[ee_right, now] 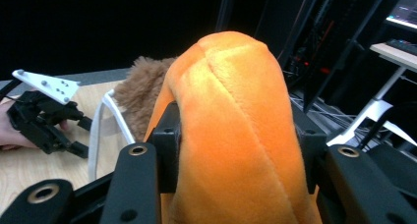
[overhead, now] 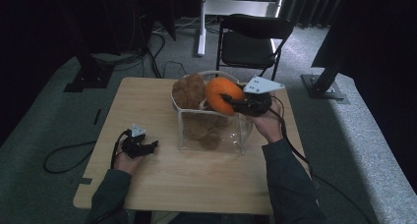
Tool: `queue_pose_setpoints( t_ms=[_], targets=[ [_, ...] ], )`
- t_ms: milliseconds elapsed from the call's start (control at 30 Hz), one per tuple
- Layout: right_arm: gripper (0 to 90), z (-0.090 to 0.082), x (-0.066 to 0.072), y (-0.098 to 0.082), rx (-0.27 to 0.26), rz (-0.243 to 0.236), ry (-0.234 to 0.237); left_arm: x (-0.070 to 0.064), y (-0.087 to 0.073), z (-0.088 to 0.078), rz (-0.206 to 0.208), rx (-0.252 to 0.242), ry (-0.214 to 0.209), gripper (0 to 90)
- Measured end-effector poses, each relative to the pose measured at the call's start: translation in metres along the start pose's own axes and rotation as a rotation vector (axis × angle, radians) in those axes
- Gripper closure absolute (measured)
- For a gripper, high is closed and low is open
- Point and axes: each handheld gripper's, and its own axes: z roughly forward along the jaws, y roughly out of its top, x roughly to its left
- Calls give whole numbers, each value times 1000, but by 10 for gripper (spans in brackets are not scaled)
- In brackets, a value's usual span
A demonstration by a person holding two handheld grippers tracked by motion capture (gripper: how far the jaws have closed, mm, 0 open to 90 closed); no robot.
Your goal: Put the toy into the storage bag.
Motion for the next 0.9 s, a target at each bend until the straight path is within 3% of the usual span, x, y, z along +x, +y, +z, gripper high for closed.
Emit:
queue_pose_setpoints(
  t_ms=[100, 267, 433, 567, 900],
  targets=[
    [519, 2, 4, 2, 7, -21, 9, 0, 0, 0, 0, 0, 0, 347],
    [517, 9, 9, 1, 20, -18, 48, 0, 0, 0, 0, 0, 0, 347],
    [514, 9, 4, -1, 25, 6, 40, 0, 0, 0, 0, 0, 0, 346],
    [511, 8, 5, -7, 64, -17, 9, 0, 0, 0, 0, 1, 0, 346],
    [488, 7, 4, -22, 118, 35, 59, 0, 0, 0, 0, 0, 0, 346]
  ],
)
